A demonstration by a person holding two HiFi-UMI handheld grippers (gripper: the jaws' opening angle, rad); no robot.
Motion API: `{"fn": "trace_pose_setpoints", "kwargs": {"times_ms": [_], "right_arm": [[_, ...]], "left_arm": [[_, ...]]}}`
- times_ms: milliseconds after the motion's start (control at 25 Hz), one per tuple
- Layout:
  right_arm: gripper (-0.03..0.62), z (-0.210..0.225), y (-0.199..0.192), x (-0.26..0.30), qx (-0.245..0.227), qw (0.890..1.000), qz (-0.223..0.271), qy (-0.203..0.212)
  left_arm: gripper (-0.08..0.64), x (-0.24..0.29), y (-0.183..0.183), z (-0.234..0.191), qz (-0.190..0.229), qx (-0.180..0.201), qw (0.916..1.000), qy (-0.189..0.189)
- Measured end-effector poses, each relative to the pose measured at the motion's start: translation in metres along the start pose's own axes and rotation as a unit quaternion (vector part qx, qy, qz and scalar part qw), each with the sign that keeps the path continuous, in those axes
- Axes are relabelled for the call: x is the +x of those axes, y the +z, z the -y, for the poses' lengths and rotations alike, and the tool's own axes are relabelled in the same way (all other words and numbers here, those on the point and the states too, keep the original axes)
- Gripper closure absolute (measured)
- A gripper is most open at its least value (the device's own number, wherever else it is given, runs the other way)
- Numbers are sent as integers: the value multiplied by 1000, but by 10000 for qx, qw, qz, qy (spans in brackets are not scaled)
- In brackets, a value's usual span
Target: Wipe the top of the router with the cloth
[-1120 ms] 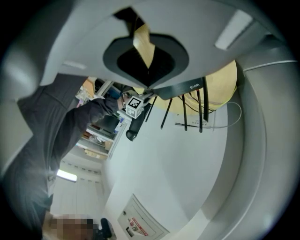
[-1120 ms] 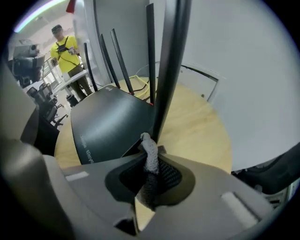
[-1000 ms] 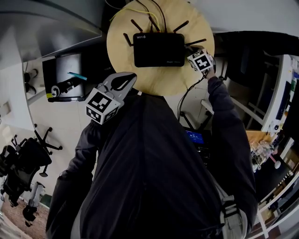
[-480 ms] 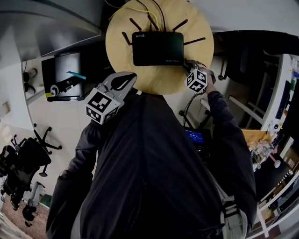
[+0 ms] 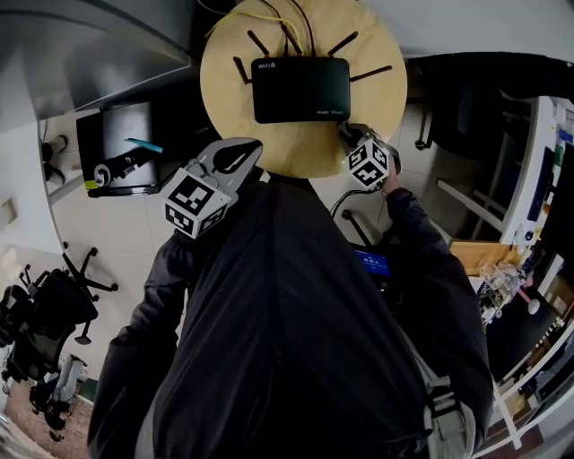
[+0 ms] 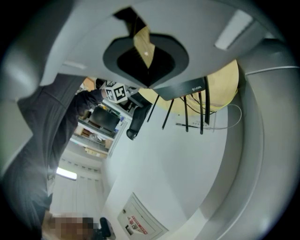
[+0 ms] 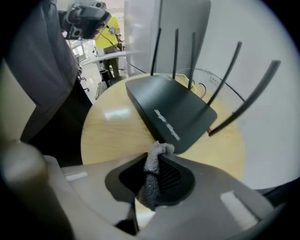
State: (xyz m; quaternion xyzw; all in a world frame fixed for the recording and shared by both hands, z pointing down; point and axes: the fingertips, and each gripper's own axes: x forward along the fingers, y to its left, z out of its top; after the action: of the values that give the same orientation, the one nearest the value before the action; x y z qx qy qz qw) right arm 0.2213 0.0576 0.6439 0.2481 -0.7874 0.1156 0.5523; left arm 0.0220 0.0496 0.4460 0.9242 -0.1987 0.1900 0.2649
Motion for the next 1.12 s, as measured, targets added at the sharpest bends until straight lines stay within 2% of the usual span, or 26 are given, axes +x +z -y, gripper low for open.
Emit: {"fn": "trace_pose_setpoints", "kwargs": {"times_ms": [240, 400, 520, 680, 800, 960, 1120], "right_arm": [[561, -36, 86, -10, -862, 9943, 617, 110], [561, -35, 141, 0, -1311, 9882, 793, 75], [561, -20, 176, 11, -1457, 9858, 834, -43], [561, -6, 219, 6, -1070, 9883, 1090, -23], [561, -5, 233, -5, -719, 9894, 1256, 62], [561, -18, 234, -30, -231, 9887, 1450, 308], [561, -39, 217, -66, 380, 9829, 1711, 566]], "left_arm": [[569, -11, -3, -2, 133, -60, 9999, 75], [569, -24, -6, -6, 223, -111, 9995, 195], [568, -34, -10, -12, 319, -173, 9989, 300], [569, -45, -12, -16, 453, -265, 9978, 415], [568, -49, -13, -19, 547, -305, 9971, 442], [568, -51, -12, -23, 585, -338, 9967, 439], [569, -48, -8, -25, 601, -277, 9971, 369]]}}
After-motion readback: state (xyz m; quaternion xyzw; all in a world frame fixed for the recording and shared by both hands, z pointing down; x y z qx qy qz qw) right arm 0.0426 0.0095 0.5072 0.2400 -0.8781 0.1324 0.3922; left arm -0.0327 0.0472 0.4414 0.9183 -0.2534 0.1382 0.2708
